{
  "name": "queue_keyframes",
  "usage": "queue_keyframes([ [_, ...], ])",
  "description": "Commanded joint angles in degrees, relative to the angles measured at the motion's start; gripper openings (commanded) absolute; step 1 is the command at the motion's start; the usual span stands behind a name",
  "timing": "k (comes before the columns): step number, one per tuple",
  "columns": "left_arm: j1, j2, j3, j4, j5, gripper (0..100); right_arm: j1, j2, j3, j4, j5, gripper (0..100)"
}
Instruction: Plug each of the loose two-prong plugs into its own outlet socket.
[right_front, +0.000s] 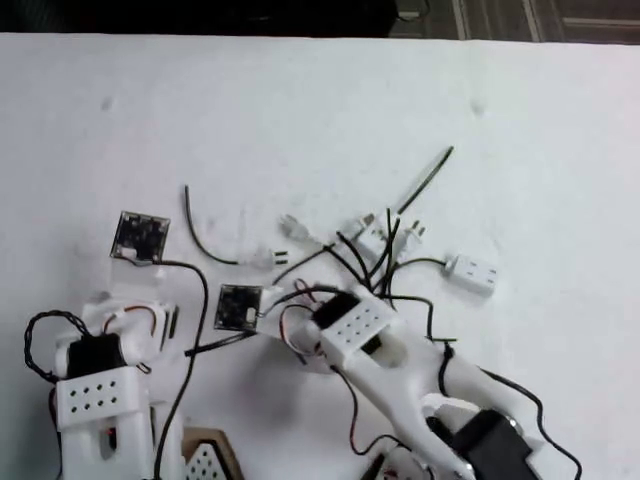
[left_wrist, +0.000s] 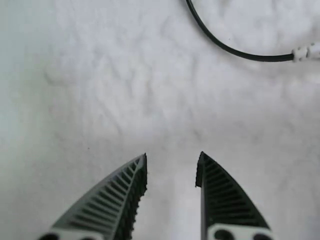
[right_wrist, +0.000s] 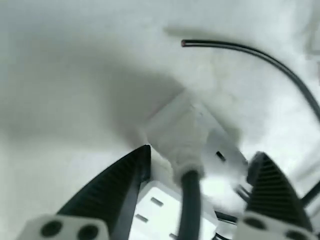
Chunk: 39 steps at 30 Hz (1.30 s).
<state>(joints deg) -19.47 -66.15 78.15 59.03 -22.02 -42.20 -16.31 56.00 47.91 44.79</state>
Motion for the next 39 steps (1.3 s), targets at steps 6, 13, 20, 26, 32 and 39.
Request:
queue_keyframes([
  [6,-0.48,-0.75,-0.26,-0.62,-0.79,17,0.75,-0.57,-6.07,0.13,-0.26,3.6],
  [13,-0.4,-0.75,-0.18,-0.62,-0.79,17,1.98,-10.59,-6.33,0.13,-0.26,1.8],
  [20,-0.31,-0.75,-0.18,-0.62,-0.79,17,10.59,-12.79,-12.13,-0.22,-0.62,1.8],
  [26,-0.22,-0.84,0.44,-0.97,-0.79,17,14.37,-12.53,-19.34,-1.27,-0.26,1.8],
  [32,-0.13,-0.84,0.44,-0.97,-0.79,17,16.92,-1.8,-25.32,-10.24,-0.26,1.8],
  [39,-0.13,-0.84,0.53,-0.97,-0.79,17,17.8,11.82,-36.84,-13.76,-0.26,1.8],
])
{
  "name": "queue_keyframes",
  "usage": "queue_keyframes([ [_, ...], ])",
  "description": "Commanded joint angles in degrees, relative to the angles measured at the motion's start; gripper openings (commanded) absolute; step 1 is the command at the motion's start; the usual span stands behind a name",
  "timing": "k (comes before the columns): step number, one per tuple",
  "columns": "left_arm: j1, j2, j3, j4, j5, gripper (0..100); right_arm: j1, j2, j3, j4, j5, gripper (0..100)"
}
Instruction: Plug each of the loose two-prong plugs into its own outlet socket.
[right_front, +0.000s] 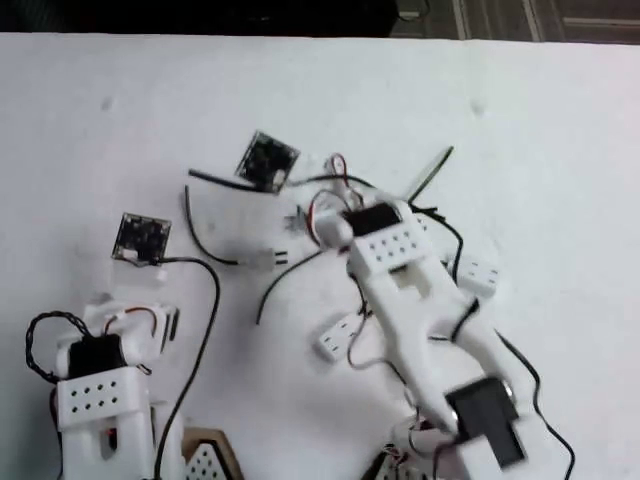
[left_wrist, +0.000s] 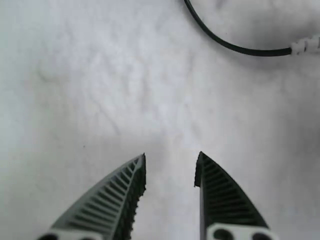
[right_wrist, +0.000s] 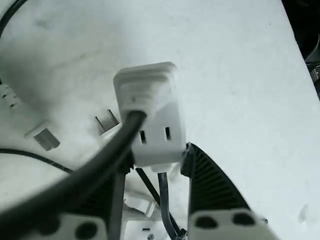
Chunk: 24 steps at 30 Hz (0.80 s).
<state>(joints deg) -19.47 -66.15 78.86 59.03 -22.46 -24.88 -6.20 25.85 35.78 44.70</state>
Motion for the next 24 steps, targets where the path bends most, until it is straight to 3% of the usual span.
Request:
queue_keyframes([
  [1,-0.13,-0.84,-0.09,-0.97,-0.35,17,0.31,2.68,-8.35,-1.63,-0.18,1.8],
  [7,-0.13,-0.84,-0.09,-0.97,-0.35,17,0.22,9.54,-19.69,-1.54,-0.79,1.8],
  [16,-0.13,-0.84,-0.09,-0.97,-0.35,17,0.31,10.86,-28.22,-1.19,-11.69,1.8],
  [24,-0.13,-0.84,-0.09,-0.97,-0.35,17,-0.04,17.89,-29.63,-2.07,-10.64,1.8],
])
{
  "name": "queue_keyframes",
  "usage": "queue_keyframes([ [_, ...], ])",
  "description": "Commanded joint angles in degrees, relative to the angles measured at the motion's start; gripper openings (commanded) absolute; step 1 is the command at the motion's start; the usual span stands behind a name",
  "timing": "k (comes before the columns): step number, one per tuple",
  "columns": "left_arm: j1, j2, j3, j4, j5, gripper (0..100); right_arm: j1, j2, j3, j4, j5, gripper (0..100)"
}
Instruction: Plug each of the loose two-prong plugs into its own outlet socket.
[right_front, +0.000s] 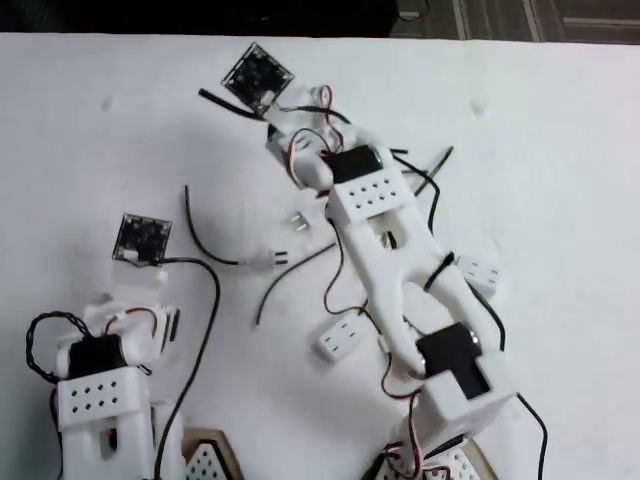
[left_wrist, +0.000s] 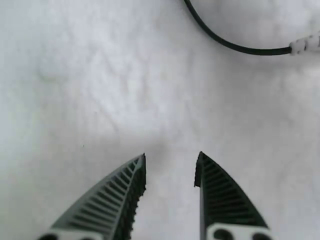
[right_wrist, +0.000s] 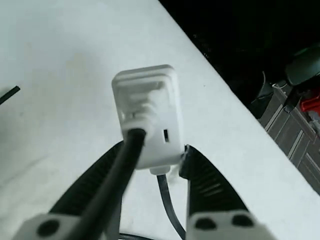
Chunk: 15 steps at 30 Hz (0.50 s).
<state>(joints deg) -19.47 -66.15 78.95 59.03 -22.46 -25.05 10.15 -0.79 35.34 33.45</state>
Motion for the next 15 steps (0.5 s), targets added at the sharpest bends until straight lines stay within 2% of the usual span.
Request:
queue_keyframes([
  [1,-0.13,-0.84,-0.18,-0.97,-0.35,17,-0.31,3.38,-2.99,-2.51,2.29,1.8],
  [6,-0.13,-0.84,-0.18,-0.97,-0.35,17,-1.54,10.86,-2.99,-4.09,7.47,1.9],
  [9,-0.13,-0.84,-0.18,-0.97,-0.35,17,-2.24,11.47,-2.73,-3.56,7.47,7.7],
  [12,-0.13,-0.84,-0.18,-0.97,-0.35,17,-2.24,11.3,-2.99,-1.89,6.51,13.2],
  [15,-0.13,-0.84,-0.18,-0.97,-0.35,17,-2.24,9.71,-2.81,0.31,1.76,12.7],
])
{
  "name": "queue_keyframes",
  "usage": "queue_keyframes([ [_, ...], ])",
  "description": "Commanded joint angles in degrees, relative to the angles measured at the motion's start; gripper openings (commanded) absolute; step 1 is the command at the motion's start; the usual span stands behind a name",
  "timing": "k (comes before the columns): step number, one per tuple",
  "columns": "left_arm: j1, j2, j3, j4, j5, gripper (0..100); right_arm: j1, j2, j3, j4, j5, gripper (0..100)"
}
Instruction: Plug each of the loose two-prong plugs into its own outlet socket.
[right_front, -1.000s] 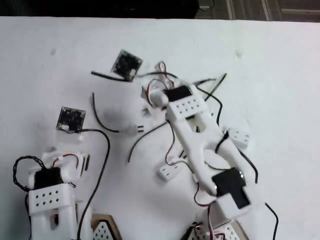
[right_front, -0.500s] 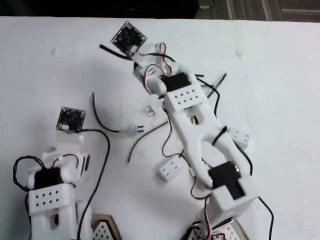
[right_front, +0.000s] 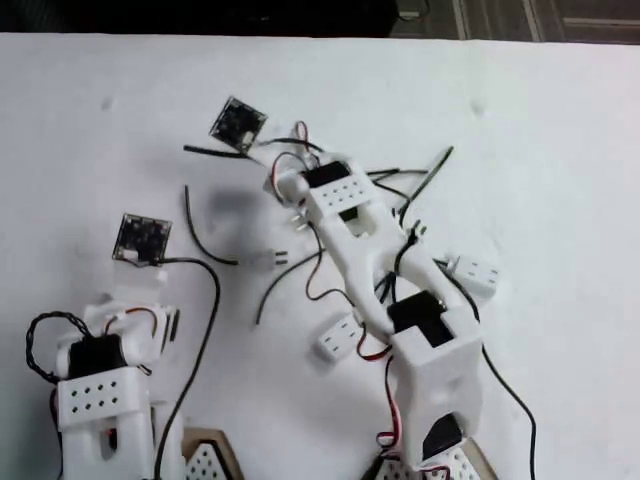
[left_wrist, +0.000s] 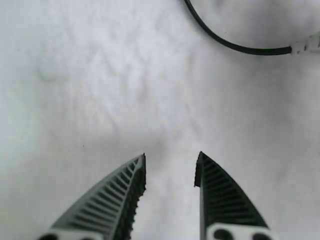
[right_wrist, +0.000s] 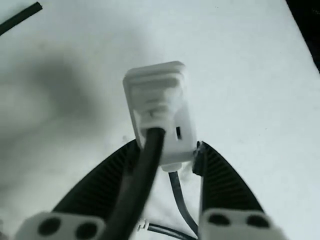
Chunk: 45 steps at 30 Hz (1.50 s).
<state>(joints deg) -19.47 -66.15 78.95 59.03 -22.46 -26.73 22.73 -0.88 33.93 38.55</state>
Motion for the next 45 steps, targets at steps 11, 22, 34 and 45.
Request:
queue_keyframes([
  [11,-0.13,-0.84,-0.18,-0.97,-0.35,17,-0.48,-10.15,-2.81,9.89,-16.7,17.5],
  [22,-0.13,-0.84,-0.18,-0.97,-0.35,17,-2.42,-10.68,-2.55,12.35,-17.05,35.4],
  [34,-0.13,-0.84,-0.18,-0.97,-0.44,17,1.01,-10.07,-2.46,21.93,-34.55,21.3],
  [45,-0.13,-0.84,-0.18,-0.97,-0.44,17,1.45,4.79,-7.91,22.29,-59.25,27.5],
])
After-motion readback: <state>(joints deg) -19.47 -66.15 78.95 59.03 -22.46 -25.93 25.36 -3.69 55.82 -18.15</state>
